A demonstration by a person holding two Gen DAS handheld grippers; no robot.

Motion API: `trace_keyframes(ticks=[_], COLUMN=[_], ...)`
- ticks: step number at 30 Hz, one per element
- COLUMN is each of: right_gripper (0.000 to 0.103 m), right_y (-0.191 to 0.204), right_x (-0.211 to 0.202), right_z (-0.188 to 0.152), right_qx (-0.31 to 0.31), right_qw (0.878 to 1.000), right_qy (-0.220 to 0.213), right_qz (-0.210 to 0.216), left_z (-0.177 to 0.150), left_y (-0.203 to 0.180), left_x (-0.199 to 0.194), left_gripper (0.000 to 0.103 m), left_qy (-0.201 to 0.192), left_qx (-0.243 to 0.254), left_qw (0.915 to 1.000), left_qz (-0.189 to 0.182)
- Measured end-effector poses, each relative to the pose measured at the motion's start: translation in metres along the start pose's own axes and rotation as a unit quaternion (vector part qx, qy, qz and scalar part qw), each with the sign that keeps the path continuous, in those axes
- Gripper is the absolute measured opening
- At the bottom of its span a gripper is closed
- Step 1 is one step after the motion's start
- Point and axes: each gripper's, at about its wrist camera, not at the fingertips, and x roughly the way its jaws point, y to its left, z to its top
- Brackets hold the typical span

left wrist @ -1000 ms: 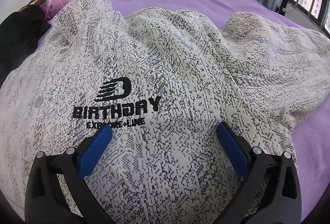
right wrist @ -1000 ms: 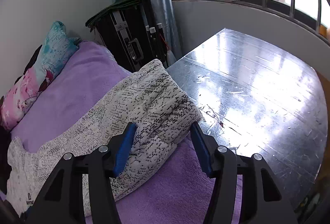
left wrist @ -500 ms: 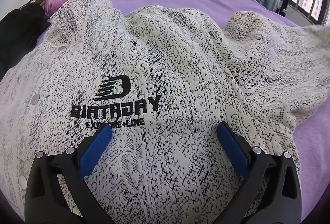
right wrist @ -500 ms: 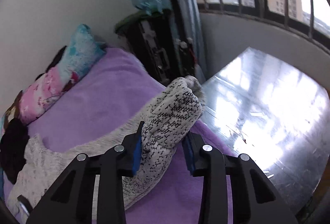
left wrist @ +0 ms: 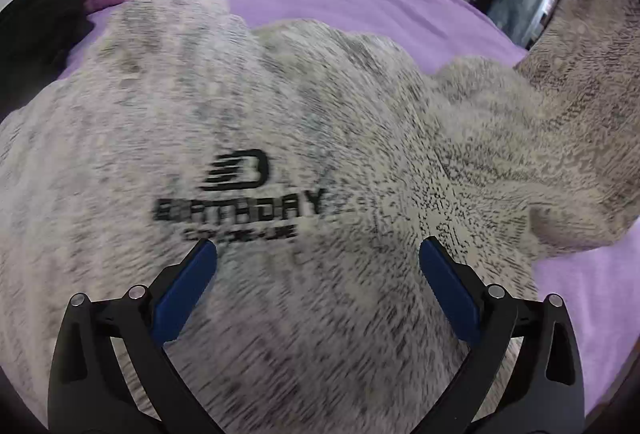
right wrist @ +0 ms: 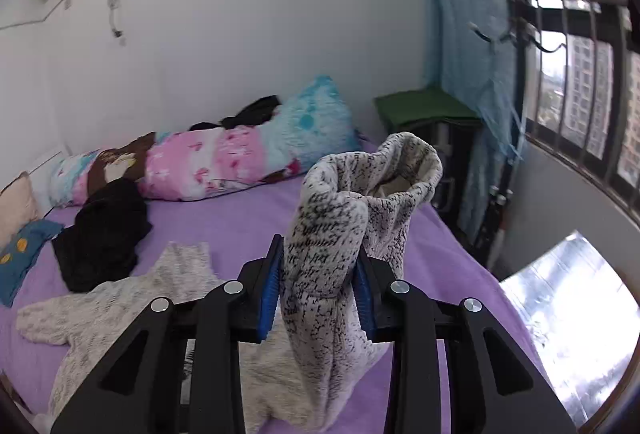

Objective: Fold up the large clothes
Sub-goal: 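Lift the sleeve with the right gripper and fold it across the jacket body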

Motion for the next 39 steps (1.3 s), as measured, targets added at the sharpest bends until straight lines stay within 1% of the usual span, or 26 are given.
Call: trace_keyframes(ticks=[1,3,5,7,8,9,10,13,16,19,20,21,23,26,29,31,32,34,36,37,38,39], right_gripper=[0.031,0.031,0.029,0.029,0.029,0.029,0.029,0.029,0.028,0.028,0.028,0.028,0.028,0.028,0.028,0.028,0.028,0.028,0.028,0.028,0.028,0.028], right_y=[0.014,0.04,0.064,0.099,0.113,0.137,0.149,0.201,0.254,0.299,0.305,0.32,0.344,0.378,0.41,0.42,0.431,0.448,0.466,0.472,0.481,0.486], right_x=[-0.001,-0.004,-0.005,-0.005,-0.007,-0.007,-0.005,-0.001,0.008,0.021,0.026,0.033,0.045,0.066,0.092,0.106,0.119,0.138,0.154,0.158,0.164,0.167], right_z=[0.003,0.008,0.011,0.013,0.011,0.01,0.009,0.0,-0.01,-0.026,-0.029,-0.036,-0.048,-0.071,-0.102,-0.119,-0.133,-0.152,-0.175,-0.18,-0.186,-0.189], right_qx=[-0.006,-0.016,-0.026,-0.043,-0.051,-0.064,-0.068,-0.089,-0.11,-0.125,-0.129,-0.139,-0.15,-0.173,-0.199,-0.206,-0.212,-0.225,-0.253,-0.264,-0.279,-0.288], right_qw=[1.0,1.0,0.999,0.998,0.997,0.995,0.995,0.99,0.986,0.98,0.978,0.976,0.972,0.965,0.958,0.954,0.951,0.945,0.934,0.93,0.923,0.918], right_qy=[0.0,0.0,0.0,0.002,0.002,0.003,0.005,0.015,0.028,0.048,0.052,0.058,0.069,0.087,0.111,0.129,0.148,0.173,0.198,0.203,0.215,0.222], right_qz=[0.008,0.026,0.038,0.055,0.062,0.072,0.079,0.104,0.126,0.149,0.153,0.159,0.168,0.177,0.174,0.174,0.171,0.163,0.154,0.153,0.157,0.158], left_z=[0.0,-0.002,-0.006,-0.011,-0.016,-0.02,-0.027,-0.043,-0.07,-0.087,-0.093,-0.099,-0.111,-0.122,-0.13,-0.134,-0.135,-0.137,-0.14,-0.142,-0.144,-0.144], left_y=[0.006,0.015,0.024,0.035,0.04,0.046,0.056,0.076,0.103,0.122,0.13,0.137,0.152,0.163,0.169,0.169,0.17,0.171,0.172,0.178,0.186,0.188], left_x=[-0.01,-0.027,-0.046,-0.062,-0.068,-0.074,-0.082,-0.097,-0.113,-0.118,-0.119,-0.121,-0.122,-0.119,-0.119,-0.122,-0.122,-0.121,-0.119,-0.116,-0.115,-0.114], left_gripper=[0.097,0.097,0.097,0.097,0.097,0.097,0.097,0.097,0.097,0.097,0.097,0.097,0.097,0.097,0.097,0.097,0.098,0.098,0.098,0.098,0.098,0.098], left_qy=[-0.005,-0.014,-0.027,-0.037,-0.038,-0.038,-0.039,-0.036,-0.037,-0.033,-0.031,-0.028,-0.018,-0.011,-0.023,-0.024,-0.026,-0.027,-0.03,-0.028,-0.029,-0.033], left_qx=[-0.011,-0.017,-0.003,0.006,0.01,0.013,0.012,0.006,0.02,0.028,0.025,0.017,-0.004,-0.02,-0.026,-0.029,-0.029,-0.028,-0.031,-0.046,-0.063,-0.067], left_qw=[0.9999,0.9992,0.9993,0.9991,0.9991,0.9992,0.9992,0.9993,0.9987,0.9983,0.9983,0.9984,0.9989,0.999,0.9991,0.9991,0.9991,0.9991,0.999,0.9985,0.9975,0.997], left_qz=[-0.012,-0.032,-0.026,-0.02,-0.015,-0.008,0.001,0.006,0.026,0.039,0.043,0.045,0.043,0.037,0.024,0.021,0.019,0.018,0.014,0.003,-0.014,-0.021])
